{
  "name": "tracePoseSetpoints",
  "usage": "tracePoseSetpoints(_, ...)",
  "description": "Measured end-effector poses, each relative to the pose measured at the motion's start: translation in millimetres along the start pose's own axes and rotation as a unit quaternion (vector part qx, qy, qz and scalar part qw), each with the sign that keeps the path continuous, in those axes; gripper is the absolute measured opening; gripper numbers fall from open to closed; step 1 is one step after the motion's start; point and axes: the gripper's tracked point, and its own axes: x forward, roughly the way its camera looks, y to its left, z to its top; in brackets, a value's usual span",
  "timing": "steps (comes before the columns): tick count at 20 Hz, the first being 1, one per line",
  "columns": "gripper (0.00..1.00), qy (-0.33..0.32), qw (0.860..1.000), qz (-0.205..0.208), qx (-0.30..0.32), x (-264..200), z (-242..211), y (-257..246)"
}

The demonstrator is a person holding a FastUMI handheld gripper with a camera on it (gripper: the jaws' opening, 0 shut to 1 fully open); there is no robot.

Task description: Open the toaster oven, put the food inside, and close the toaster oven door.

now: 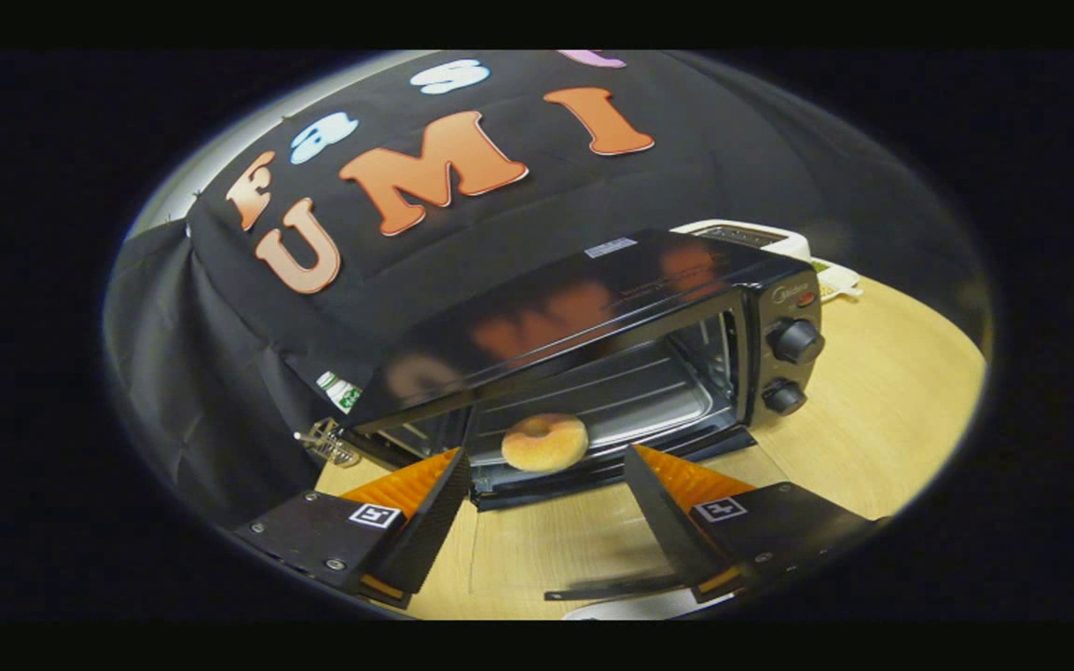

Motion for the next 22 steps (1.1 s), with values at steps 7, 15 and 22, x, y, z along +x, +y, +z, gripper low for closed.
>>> tracePoseSetpoints(7,0.98,0.014,0.992,-0.031,-0.118,-50,-32,-8)
tracePoseSetpoints(15,0.98,0.067,0.981,-0.05,-0.174,-71,-92,-15)
tracePoseSetpoints(22,0.99,0.122,0.966,-0.093,-0.207,-78,-138,-39)
